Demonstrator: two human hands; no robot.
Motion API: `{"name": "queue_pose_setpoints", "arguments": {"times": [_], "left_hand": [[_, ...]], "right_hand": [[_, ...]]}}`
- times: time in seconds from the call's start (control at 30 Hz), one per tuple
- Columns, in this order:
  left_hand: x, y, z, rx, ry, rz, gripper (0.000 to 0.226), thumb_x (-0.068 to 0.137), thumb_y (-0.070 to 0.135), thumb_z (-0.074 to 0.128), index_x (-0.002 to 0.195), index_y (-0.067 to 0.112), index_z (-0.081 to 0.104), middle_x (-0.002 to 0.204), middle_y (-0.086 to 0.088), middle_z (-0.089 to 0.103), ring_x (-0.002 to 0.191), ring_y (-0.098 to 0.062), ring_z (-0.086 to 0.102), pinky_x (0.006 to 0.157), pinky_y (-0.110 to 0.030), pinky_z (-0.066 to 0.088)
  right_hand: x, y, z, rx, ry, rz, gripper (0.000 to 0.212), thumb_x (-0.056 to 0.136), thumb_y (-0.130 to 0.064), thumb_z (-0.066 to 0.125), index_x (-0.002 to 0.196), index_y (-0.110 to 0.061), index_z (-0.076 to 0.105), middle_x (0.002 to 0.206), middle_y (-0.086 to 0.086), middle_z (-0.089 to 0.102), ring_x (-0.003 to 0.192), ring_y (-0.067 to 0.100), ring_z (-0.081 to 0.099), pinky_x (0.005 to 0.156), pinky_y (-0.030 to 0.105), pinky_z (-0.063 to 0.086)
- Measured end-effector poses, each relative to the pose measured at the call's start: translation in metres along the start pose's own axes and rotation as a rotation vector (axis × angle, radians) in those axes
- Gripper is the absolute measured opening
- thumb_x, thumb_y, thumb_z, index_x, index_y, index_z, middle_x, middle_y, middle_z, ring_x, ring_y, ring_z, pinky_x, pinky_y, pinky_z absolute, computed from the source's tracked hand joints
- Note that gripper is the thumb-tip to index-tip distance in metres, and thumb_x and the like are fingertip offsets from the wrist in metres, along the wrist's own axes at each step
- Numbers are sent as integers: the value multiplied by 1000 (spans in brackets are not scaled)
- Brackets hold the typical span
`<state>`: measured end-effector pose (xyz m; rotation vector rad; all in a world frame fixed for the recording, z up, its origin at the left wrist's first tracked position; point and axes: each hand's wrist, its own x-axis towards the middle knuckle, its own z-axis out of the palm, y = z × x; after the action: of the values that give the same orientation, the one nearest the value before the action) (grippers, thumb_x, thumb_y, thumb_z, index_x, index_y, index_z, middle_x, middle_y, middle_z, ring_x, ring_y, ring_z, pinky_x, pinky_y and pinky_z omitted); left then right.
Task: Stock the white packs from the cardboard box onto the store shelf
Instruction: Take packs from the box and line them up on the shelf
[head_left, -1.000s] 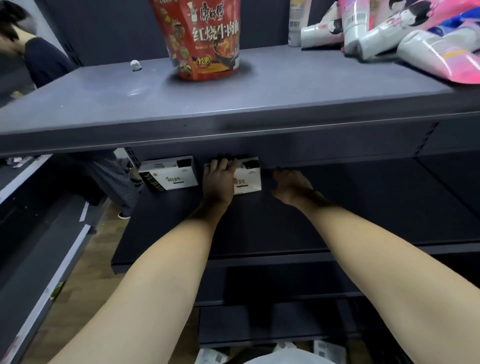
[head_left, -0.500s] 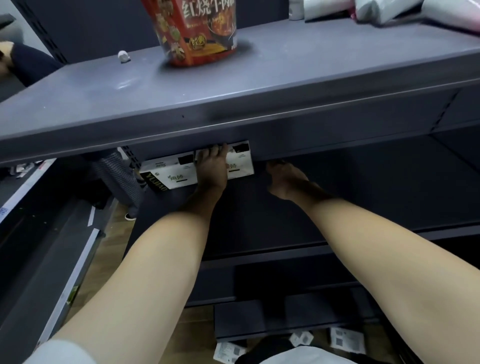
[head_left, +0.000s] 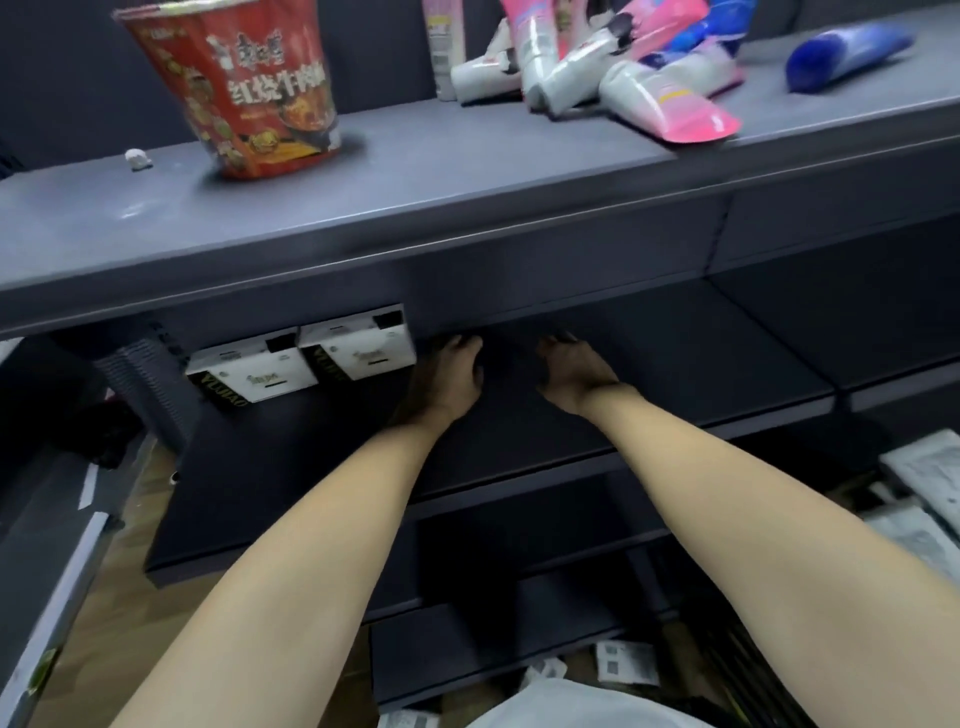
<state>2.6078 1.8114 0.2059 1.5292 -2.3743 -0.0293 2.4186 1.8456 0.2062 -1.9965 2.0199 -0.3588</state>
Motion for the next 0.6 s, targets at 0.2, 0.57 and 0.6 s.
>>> {"name": "queue_pose_setpoints", "arguments": {"times": [0.2,0.57,0.6], "left_hand": [[12,134,29,-161,-133,139,18,101,25,48,114,15,56,113,-2,57,94,-22,56,76,-36,51],[-8,377,114,-102,-367,531,33,100,30,50,131,22,54,121,0,58,112,-24,53,85,-40,50],[-11,393,121,-82,-395,535,34,100,30,49,133,22,53,123,-1,57,112,-25,53,86,-40,50]], "right_hand": [[-62,123,-38,-11,90,189,57,93,-19,57,148,-12,39,151,15,36,136,38,36,105,43,44],[-226,354,-49,96,146,581,24,92,-16,51,116,-11,52,115,11,52,103,30,52,79,39,47],[-236,371,-46,97,131,604,22,93,-17,51,114,-11,51,115,11,52,103,30,51,78,38,46]]}}
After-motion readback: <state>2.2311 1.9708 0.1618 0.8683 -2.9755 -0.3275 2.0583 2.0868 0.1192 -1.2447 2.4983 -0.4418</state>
